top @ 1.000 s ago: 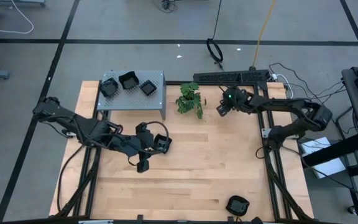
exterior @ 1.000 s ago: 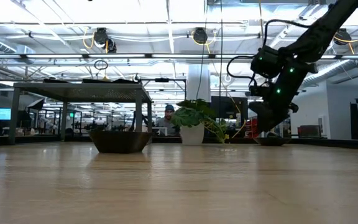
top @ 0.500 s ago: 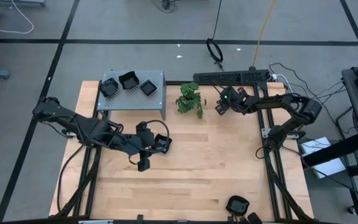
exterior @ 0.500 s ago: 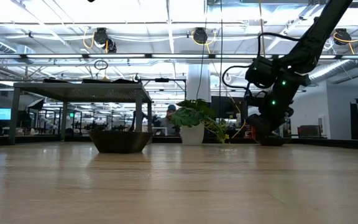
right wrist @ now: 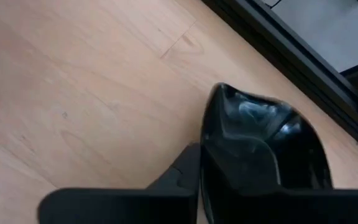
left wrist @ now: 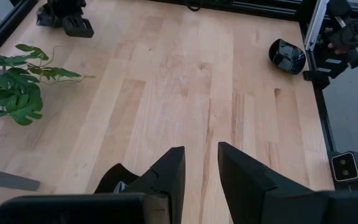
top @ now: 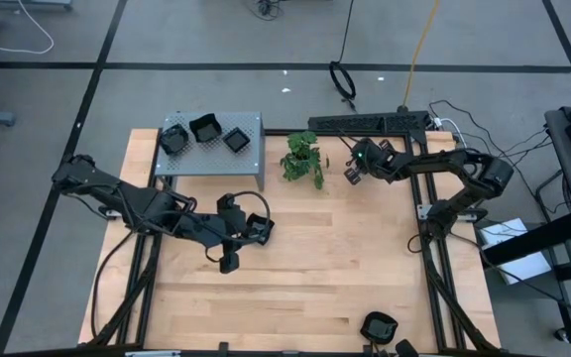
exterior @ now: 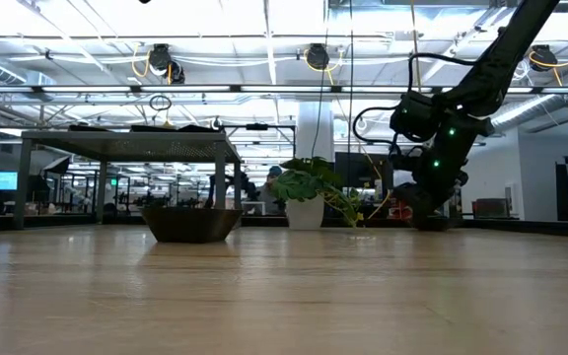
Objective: Pick & Place Mini shaped plates
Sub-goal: Move the black leaf shaped plate to the center of the table
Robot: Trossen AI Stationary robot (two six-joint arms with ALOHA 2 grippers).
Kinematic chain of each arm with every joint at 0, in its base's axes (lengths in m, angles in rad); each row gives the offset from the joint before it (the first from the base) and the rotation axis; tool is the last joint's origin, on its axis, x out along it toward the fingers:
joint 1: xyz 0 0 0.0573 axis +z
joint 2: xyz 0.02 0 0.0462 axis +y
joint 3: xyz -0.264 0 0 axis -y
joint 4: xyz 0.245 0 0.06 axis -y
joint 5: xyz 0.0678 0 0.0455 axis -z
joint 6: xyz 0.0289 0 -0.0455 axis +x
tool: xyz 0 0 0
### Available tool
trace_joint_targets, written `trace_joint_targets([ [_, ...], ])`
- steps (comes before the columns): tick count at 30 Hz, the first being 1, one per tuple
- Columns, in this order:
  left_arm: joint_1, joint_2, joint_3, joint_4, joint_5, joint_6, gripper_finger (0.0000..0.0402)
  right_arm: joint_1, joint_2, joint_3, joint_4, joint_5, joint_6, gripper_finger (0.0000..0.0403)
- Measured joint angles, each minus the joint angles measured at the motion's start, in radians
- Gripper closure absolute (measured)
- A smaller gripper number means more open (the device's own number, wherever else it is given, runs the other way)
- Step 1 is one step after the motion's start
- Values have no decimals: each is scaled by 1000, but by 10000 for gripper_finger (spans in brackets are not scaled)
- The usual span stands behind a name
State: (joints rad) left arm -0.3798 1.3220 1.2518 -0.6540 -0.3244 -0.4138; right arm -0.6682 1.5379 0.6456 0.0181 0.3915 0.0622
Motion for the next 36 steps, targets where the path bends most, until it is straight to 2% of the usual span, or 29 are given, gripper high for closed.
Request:
trace_joint_targets([
  [5, 0, 0, 0, 0, 0, 0, 304, 19, -17, 0, -6, -1, -32, 401],
  [9, 0, 0, 0, 0, 0, 6, 304, 92, -62, 0, -35, -3, -96, 402],
  [14, 0, 0, 0, -1, 0, 13, 304, 287, -128, 0, -136, -1, -128, 403],
  [19, 0, 0, 0, 0, 0, 17, 304, 554, -134, 0, -147, -4, -67, 403],
  [23, 0, 0, 0, 1, 0, 17, 304, 746, -91, 0, -11, -11, 27, 403],
  [27, 0, 0, 0, 6, 0, 17, 304, 855, 0, 1, 247, -54, 73, 403],
  [30, 0, 0, 0, 19, 0, 13, 304, 886, 86, 19, 405, -56, 65, 403],
  [32, 0, 0, 0, 21, 0, 7, 304, 893, 142, 54, 440, -66, 58, 403],
  [36, 0, 0, 0, 19, 0, -11, 304, 898, 256, 166, 444, -207, 37, 403],
])
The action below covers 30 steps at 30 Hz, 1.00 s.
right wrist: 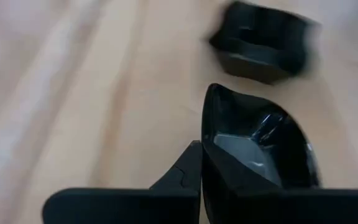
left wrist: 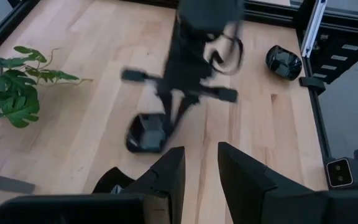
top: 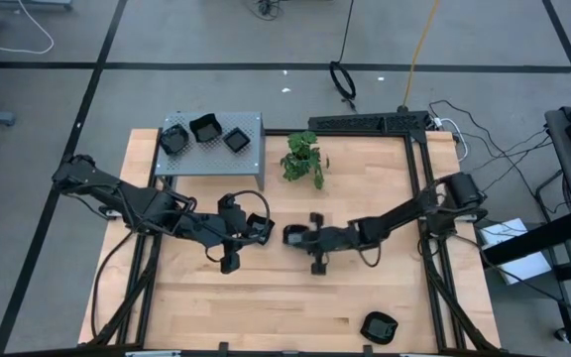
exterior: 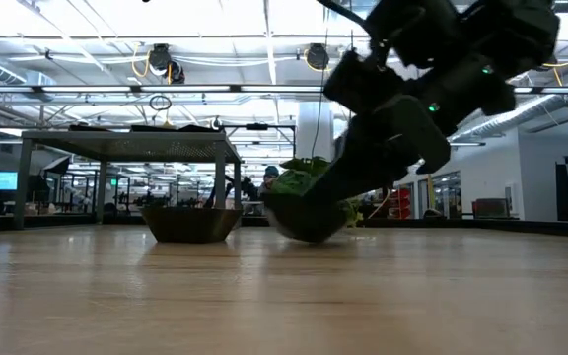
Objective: Pick & Place Mini shaped plates
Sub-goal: Move the black leaf shaped plate to the center of the table
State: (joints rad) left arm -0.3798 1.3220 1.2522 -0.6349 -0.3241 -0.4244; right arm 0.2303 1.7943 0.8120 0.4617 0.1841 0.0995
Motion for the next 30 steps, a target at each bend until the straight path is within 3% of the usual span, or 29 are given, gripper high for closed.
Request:
trace_joint_targets([
  [8, 0, 0, 0, -5, 1, 0, 304, 12, 180, 220, -2, -134, -137, 403],
  [15, -2, 0, 0, -6, 8, -3, 304, -17, 252, 308, -3, -218, -153, 384],
  [24, -2, 0, 0, -12, 8, -3, 304, -26, 187, 311, -50, -242, -172, 285],
  [30, -2, 0, 0, -23, 10, -3, 304, -2, 31, 301, -398, -239, -165, 261],
])
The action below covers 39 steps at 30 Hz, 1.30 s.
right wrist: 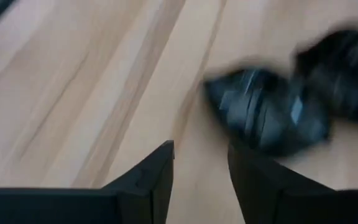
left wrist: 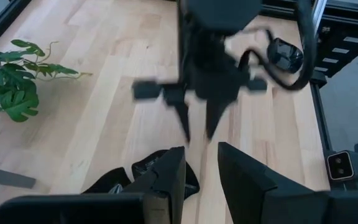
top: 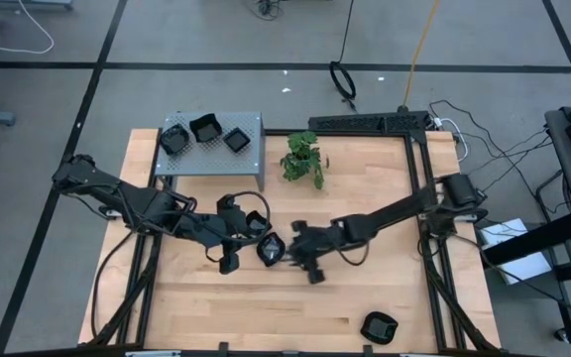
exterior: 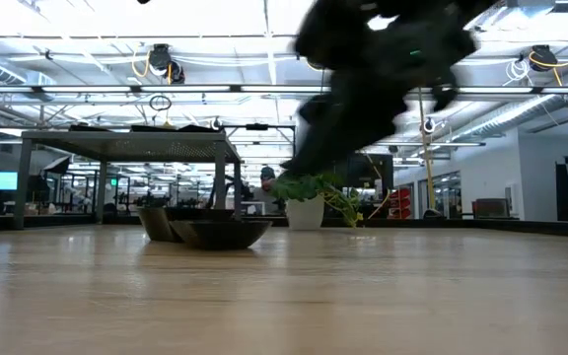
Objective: Pick & Place Mini shaped plates
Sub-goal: Move the black leaf shaped plate to the center of the table
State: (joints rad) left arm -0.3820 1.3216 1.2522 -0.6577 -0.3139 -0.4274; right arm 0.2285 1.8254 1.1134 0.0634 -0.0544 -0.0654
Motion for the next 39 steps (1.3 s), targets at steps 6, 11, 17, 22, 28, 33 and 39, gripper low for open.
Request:
trace_joint_targets([
  [6, 0, 0, 0, -4, 2, 0, 304, 70, -198, -111, -309, -31, 78, 278],
  [11, 0, 0, 0, -4, 2, 4, 304, 148, -357, -266, -275, -208, 343, 277],
  [17, 0, 0, 0, -4, 1, 2, 304, 271, -457, -439, -136, -272, 591, 251],
  [22, 0, 0, 0, 1, 1, 0, 304, 336, -483, -495, -141, -315, 666, 236],
  [28, 0, 0, 0, 4, -2, 0, 304, 389, -461, -549, -50, -315, 694, 234],
  [33, 0, 0, 0, 4, -2, 0, 304, 400, -413, -595, 82, -314, 744, 234],
  [39, 0, 0, 0, 3, -2, 0, 304, 421, -337, -604, 195, -371, 784, 234],
])
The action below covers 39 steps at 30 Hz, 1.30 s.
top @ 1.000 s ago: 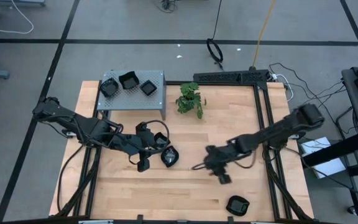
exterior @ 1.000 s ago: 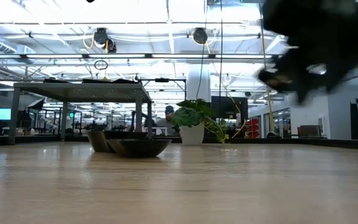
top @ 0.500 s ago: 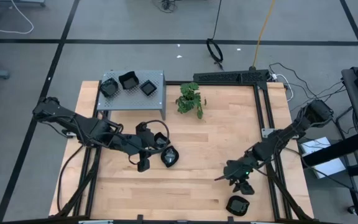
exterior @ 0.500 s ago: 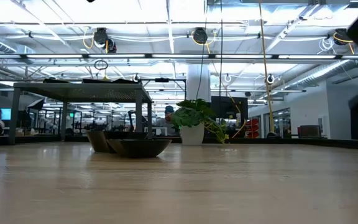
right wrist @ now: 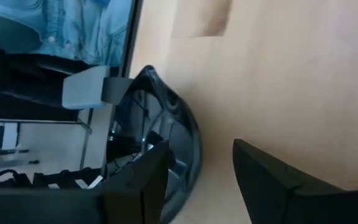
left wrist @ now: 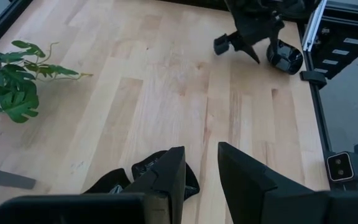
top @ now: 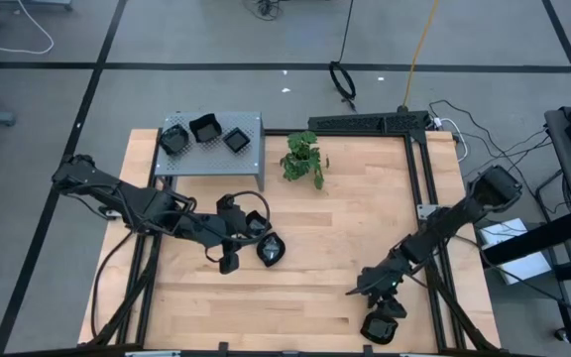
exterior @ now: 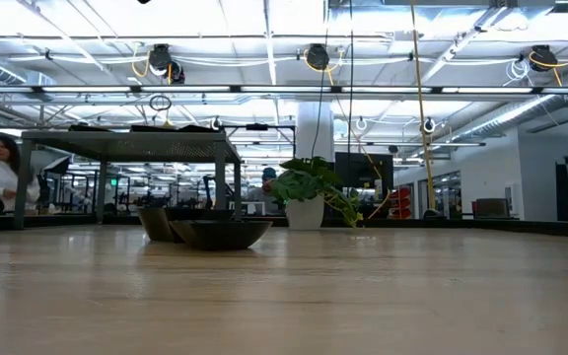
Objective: Pick & Place Mini shaped plates
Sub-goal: Move the black leaf shaped plate to the center of the table
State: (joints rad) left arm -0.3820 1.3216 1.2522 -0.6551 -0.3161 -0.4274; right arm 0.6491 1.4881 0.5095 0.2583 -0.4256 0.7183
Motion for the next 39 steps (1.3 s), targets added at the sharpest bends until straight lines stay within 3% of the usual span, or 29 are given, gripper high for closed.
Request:
trace_joint_targets([
  [10, 0, 0, 0, 1, 0, 0, 304, 21, 113, 1, 169, 8, -43, 245],
  [14, 0, 0, 0, 1, 0, -7, 304, 22, 135, 3, 193, 13, -148, 287],
  [20, 0, 0, 0, 1, 0, -27, 304, 21, 140, 2, 190, 5, -243, 387],
  [27, 0, 0, 0, 1, 0, -29, 304, 6, 139, 2, 187, -25, -275, 400],
  [34, 0, 0, 0, 3, 0, -47, 304, -147, 121, 23, 157, -16, -268, 401],
  [39, 0, 0, 0, 3, 0, -50, 304, -299, 121, 98, 51, 37, -415, 402],
])
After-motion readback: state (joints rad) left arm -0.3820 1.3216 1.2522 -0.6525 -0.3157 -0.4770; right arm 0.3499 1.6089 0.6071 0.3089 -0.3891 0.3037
